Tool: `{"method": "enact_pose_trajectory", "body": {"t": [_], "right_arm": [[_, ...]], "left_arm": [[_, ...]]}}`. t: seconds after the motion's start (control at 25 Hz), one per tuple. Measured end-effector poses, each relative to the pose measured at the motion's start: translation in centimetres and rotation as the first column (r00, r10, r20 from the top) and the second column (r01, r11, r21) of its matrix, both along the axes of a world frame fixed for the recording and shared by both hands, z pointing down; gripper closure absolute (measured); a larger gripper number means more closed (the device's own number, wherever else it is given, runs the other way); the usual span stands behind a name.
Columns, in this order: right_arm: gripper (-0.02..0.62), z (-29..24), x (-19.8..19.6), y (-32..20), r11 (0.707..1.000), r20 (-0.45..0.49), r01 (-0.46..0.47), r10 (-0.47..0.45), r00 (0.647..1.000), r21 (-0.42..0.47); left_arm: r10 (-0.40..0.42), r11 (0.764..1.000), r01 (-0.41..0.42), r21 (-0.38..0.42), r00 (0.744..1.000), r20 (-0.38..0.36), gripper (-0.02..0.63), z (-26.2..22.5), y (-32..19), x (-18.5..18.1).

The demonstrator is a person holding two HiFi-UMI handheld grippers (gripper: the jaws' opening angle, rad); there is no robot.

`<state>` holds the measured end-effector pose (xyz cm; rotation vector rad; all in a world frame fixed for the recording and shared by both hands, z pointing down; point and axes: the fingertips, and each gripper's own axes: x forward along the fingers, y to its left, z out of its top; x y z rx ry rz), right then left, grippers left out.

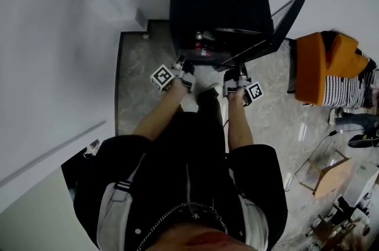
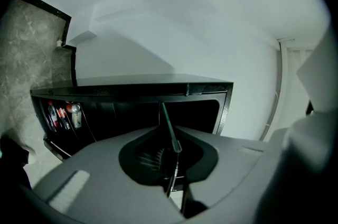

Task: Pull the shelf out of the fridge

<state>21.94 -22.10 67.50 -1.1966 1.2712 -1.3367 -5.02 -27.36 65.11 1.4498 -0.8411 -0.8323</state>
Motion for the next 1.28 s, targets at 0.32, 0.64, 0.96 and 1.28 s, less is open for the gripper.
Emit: {"method": "enact_pose_trajectory", "body": {"t": [0.32, 0.64, 0.96, 1.28], "right_arm": [[0.575, -0.3, -1.2, 4.8, 0.997, 0.005, -0.081, 0.081, 0.997, 0.012], [0.577, -1.0, -1.7, 7.3, 0.995, -0.004, -0.091, 0.092, 0.996, 0.033], [0.577, -1.4, -1.2, 8.0, 0.999, 0.009, -0.031, 0.03, 1.0, 0.031], [0.575, -2.4, -0.3, 8.7, 0.998, -0.001, 0.058, -0.058, 0.998, 0.039]], "left_arm": [[0.084, 0.996, -0.084, 0.016, 0.996, 0.007, 0.581, -1.0, 2.8, -0.6], [0.099, 0.994, -0.1, 0.038, 0.995, 0.004, 0.581, -1.4, 5.1, -1.2], [0.036, 0.998, -0.036, 0.05, 0.999, 0.01, 0.58, -2.0, 7.3, -1.0], [-0.049, 0.996, 0.047, 0.081, 0.999, 0.016, 0.578, -3.2, 10.4, -0.6]]}}
